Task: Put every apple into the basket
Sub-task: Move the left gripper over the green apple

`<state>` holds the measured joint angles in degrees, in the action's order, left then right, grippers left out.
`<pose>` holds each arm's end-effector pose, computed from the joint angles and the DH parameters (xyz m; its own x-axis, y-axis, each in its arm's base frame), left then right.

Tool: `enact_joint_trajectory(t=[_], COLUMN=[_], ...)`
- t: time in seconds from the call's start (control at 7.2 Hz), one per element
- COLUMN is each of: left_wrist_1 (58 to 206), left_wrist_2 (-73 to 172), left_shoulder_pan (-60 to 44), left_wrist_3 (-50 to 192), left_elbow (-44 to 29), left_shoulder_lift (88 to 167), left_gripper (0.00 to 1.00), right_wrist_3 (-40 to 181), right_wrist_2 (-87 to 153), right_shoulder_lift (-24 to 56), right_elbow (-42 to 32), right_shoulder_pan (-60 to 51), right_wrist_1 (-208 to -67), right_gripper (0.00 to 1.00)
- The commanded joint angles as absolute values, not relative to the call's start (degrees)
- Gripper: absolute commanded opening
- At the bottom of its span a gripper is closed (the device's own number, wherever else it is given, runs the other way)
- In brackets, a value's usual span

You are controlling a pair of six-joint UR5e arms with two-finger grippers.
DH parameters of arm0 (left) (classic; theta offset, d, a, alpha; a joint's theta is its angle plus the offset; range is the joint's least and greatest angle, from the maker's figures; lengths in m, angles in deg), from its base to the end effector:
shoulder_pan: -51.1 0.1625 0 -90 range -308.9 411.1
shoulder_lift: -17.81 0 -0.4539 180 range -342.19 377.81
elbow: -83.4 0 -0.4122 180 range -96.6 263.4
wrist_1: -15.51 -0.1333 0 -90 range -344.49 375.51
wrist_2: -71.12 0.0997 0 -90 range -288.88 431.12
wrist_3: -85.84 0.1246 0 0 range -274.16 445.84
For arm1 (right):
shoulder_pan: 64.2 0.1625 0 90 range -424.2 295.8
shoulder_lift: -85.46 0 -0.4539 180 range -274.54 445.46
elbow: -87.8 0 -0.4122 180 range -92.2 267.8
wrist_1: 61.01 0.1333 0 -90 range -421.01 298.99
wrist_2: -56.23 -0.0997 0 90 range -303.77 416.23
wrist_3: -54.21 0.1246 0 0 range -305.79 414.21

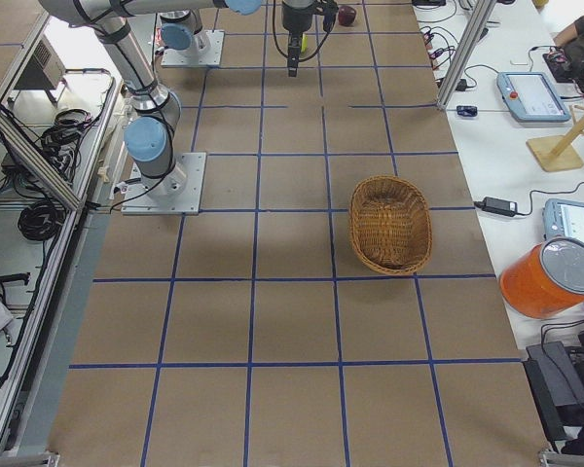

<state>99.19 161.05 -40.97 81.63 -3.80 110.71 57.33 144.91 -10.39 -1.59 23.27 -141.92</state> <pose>-0.1532 -0.5426 0.5020 -0.9993 -0.0368 0.0092 -0.0376 0.9934 -0.1080 0.1159 -0.4628 0.5314 -0.9948 0.0994 -0.0205 0.0984 0.9940 0.0471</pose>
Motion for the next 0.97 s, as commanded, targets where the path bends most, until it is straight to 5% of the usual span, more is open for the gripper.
enact_joint_trajectory(t=[0.0, 0.83], left_wrist_1=[99.2, 100.1], left_wrist_2=[160.9, 161.4], left_shoulder_pan=[-41.0, -39.9], left_wrist_3=[81.5, 85.3], left_elbow=[-3.8, -4.3], left_shoulder_lift=[110.8, 110.2], left_gripper=[1.00, 1.00], right_wrist_3=[57.4, 57.4], right_wrist_2=[145.1, 145.9], right_shoulder_lift=[-8.9, -9.5], right_elbow=[0.2, -0.6], right_shoulder_pan=[23.3, 23.3], right_wrist_1=[-141.0, -140.8], right_gripper=[1.00, 1.00])
